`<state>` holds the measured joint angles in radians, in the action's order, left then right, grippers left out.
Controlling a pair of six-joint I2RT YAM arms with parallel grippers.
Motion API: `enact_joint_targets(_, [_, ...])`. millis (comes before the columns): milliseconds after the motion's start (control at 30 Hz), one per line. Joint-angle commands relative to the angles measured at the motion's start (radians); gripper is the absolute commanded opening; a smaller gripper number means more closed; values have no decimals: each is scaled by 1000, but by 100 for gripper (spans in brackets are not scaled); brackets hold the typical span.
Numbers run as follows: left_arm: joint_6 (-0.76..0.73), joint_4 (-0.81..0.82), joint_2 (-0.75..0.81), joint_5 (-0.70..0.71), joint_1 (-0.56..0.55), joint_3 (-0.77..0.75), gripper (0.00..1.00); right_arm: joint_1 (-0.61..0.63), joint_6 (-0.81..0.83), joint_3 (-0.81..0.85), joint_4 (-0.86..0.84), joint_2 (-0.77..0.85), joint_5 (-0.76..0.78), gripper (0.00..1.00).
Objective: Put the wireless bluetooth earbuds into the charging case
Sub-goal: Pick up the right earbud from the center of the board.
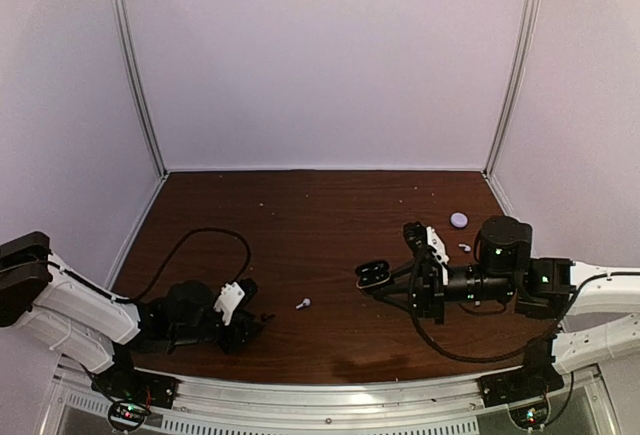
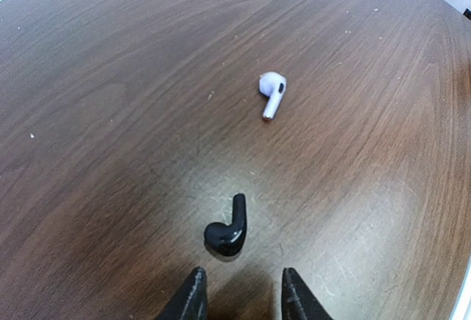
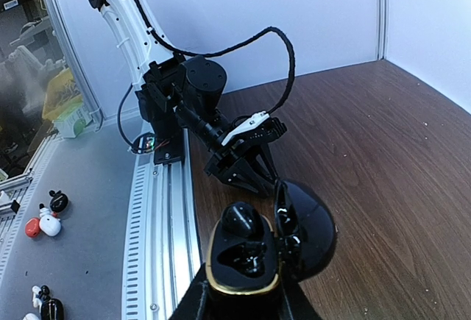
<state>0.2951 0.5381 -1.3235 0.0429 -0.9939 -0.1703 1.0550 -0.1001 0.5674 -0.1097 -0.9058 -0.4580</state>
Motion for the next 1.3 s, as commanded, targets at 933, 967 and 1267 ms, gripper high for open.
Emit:
enact_joint_targets(933, [-139,290,-317,-21,29,-58,38,-3,17,39,30,52,1,0])
enact_joint_targets(967, [-140,292,-323,-26,29,-58,37,-4,17,38,30,53,1,0])
enact_joint_targets(1267, [-129,292,-363,2,34,-79,29,-4,17,38,22,46,1,0])
